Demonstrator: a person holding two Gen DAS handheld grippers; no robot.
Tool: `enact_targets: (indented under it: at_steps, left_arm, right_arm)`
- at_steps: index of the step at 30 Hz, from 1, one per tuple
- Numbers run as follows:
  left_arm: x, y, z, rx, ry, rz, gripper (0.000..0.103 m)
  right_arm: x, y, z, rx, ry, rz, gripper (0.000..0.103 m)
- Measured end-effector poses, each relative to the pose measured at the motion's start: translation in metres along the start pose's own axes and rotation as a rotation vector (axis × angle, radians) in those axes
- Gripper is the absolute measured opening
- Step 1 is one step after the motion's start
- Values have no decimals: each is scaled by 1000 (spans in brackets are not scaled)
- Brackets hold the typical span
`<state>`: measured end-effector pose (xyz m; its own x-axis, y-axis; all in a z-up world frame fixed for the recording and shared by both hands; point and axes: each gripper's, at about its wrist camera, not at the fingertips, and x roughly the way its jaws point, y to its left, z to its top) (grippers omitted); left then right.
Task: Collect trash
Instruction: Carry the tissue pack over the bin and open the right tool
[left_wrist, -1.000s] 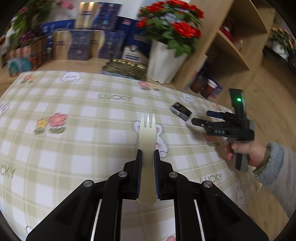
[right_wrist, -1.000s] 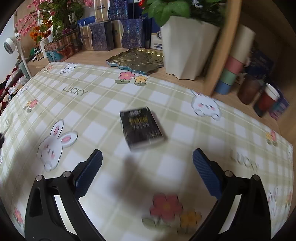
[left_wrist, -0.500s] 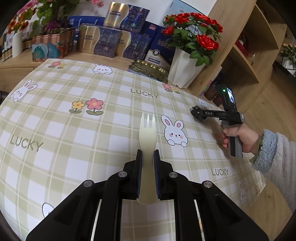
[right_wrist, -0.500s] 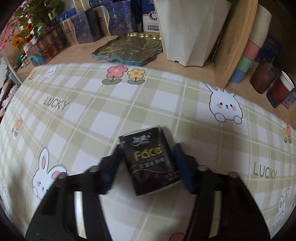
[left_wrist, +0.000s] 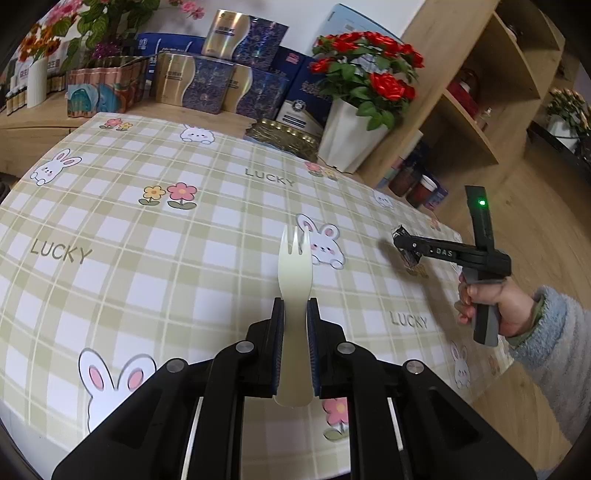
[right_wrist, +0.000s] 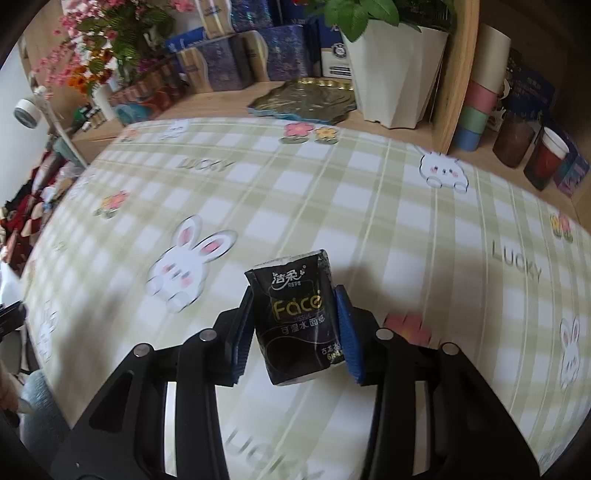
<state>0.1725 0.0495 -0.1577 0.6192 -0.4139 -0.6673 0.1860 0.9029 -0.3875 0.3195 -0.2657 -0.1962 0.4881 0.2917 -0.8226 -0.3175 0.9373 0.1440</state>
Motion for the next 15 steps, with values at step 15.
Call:
enact_targets:
  at_steps: [15]
  left_arm:
    - [-53, -43, -48, 73, 10, -48, 12]
  right_arm:
    - [-98, 65, -107, 29, -75, 106, 43]
